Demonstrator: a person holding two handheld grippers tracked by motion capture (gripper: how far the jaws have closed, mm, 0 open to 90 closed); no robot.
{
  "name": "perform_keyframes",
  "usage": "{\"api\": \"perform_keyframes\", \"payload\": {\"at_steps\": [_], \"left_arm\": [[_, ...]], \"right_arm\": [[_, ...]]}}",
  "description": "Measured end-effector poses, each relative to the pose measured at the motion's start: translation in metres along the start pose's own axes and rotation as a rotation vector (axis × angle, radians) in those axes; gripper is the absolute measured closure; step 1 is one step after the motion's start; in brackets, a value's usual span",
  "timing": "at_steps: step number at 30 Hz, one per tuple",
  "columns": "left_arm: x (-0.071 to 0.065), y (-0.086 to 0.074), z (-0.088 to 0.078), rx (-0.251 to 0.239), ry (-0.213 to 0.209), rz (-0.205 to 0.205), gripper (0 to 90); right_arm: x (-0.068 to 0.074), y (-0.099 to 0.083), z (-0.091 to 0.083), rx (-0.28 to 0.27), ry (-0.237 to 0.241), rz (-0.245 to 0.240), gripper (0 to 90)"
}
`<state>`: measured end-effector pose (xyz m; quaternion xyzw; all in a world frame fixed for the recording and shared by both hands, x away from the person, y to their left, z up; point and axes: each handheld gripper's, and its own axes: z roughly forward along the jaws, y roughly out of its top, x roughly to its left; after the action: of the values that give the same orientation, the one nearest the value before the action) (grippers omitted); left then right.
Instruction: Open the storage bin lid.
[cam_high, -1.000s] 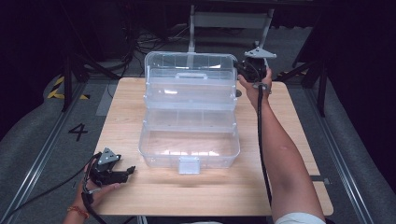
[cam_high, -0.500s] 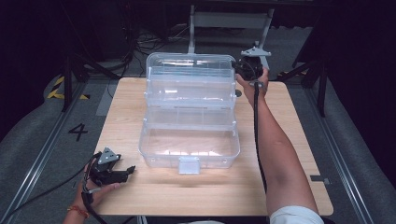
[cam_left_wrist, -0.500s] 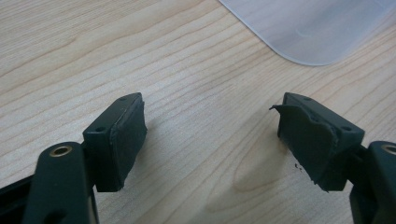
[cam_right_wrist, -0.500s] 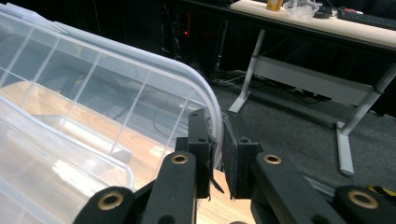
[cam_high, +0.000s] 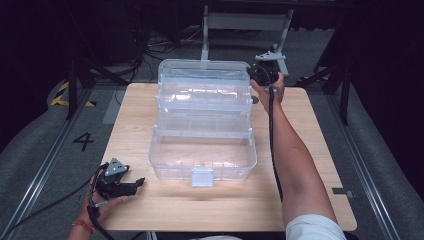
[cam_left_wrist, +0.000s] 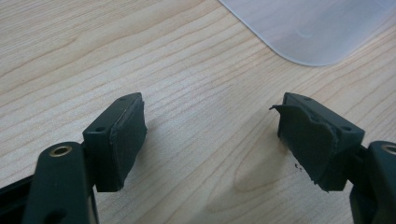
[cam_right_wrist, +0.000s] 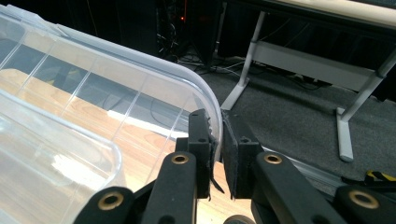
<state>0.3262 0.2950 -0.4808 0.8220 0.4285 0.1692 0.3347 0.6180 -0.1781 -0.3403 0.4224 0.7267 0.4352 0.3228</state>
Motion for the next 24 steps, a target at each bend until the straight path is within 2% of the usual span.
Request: {"api": "perform_keyframes", "payload": {"at_steps": [18,21,23,24], "left_arm": [[0.000,0.000,0.001,-0.005,0.004,0.000,23.9],[0.000,0.000,0.001,-0.007,0.004,-0.001,23.9],[0.001,0.000,0.001,-0.008,0.005,-0.001,23.9],[0.001,0.001,0.001,-0.008,0.006,-0.002,23.9]], "right_arm": [[0.000,-0.010,0.019,0.068,-0.021,0.002,83.3],[0.000,-0.014,0.023,0.090,-0.023,0.017,83.6],[0.000,-0.017,0.026,0.114,-0.027,0.013,88.4],[-0.001,-0.018,0.026,0.110,-0.015,0.016,90.0]]}}
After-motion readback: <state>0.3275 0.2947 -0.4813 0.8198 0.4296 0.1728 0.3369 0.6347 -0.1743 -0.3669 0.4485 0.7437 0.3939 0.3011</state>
